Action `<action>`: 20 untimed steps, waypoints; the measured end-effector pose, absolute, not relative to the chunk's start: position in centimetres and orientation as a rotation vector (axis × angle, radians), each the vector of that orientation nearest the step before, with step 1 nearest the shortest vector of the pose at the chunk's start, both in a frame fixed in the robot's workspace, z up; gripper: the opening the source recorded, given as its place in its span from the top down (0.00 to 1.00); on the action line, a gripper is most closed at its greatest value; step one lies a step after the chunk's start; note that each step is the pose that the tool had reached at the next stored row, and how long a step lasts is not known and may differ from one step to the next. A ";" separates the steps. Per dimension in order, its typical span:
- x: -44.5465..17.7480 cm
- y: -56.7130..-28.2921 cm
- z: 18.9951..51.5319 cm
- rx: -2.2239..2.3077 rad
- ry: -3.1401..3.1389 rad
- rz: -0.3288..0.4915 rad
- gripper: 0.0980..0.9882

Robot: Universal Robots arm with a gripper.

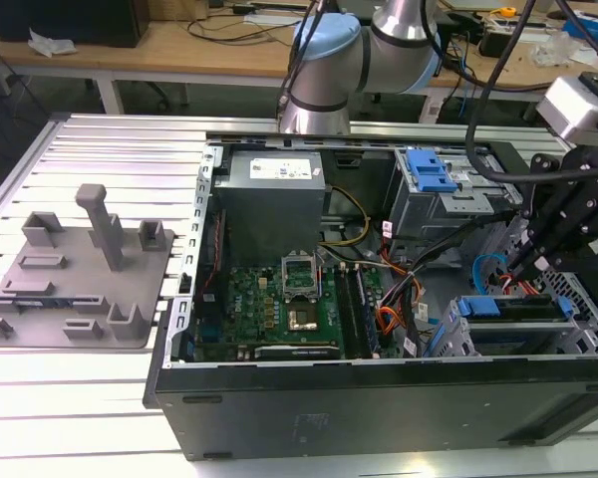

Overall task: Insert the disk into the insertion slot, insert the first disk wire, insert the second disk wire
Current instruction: 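Insert the second disk wire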

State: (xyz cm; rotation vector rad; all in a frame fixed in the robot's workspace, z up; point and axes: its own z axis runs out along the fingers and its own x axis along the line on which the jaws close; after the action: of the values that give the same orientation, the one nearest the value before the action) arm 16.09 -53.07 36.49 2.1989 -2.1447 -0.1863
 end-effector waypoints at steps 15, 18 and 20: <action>16.4 -53.7 36.1 2.067 -2.280 -0.196 0.93; 16.4 -53.8 35.9 2.047 -2.299 -0.198 0.93; 16.6 -53.8 35.8 2.039 -2.305 -0.200 0.93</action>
State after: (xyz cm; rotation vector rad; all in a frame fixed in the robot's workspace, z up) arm 16.57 -53.84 35.80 2.0386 -2.3050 -0.1997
